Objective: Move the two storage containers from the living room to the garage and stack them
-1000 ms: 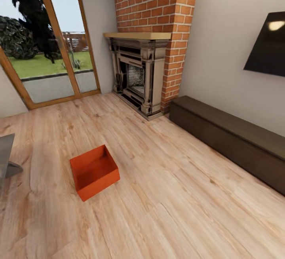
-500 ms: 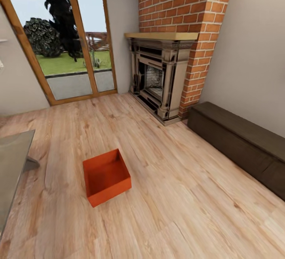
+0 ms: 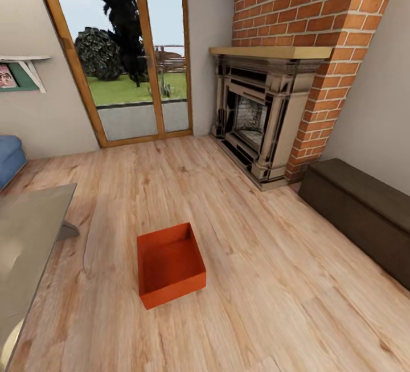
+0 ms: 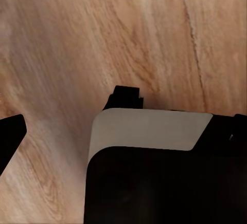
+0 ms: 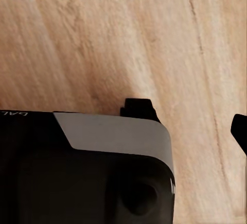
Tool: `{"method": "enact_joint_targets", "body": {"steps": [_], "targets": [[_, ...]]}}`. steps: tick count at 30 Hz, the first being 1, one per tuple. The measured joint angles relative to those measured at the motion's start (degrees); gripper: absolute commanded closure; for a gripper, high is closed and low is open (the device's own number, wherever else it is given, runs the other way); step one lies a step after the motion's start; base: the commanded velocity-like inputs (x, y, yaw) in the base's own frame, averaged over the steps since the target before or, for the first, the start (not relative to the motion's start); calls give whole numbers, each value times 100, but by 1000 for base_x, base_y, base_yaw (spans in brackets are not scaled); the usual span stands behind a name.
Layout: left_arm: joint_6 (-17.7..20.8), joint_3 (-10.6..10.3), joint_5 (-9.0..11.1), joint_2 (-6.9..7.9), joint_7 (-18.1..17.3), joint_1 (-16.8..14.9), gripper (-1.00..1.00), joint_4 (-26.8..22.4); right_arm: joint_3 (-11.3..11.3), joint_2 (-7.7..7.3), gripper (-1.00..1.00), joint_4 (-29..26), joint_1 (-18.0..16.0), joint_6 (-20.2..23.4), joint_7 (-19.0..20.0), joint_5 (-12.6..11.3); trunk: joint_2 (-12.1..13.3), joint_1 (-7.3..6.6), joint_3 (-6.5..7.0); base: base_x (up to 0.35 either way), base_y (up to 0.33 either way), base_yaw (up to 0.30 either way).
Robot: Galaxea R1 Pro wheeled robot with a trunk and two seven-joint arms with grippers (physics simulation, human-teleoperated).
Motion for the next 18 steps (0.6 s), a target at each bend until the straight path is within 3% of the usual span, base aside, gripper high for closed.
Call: {"method": "enact_joint_targets", "body": {"steps": [9, 18], "targets": [[-3, 0, 0, 0, 0, -2, -100, 0, -4, 0, -100, 0, 3, 0, 1, 0, 0, 0, 0, 319, 0, 258], [-7, 0, -1, -7, 8, -2, -100, 0, -3, -1, -100, 0, 1, -5, 1, -2, 0, 2, 0, 119, -19, 22]]}}
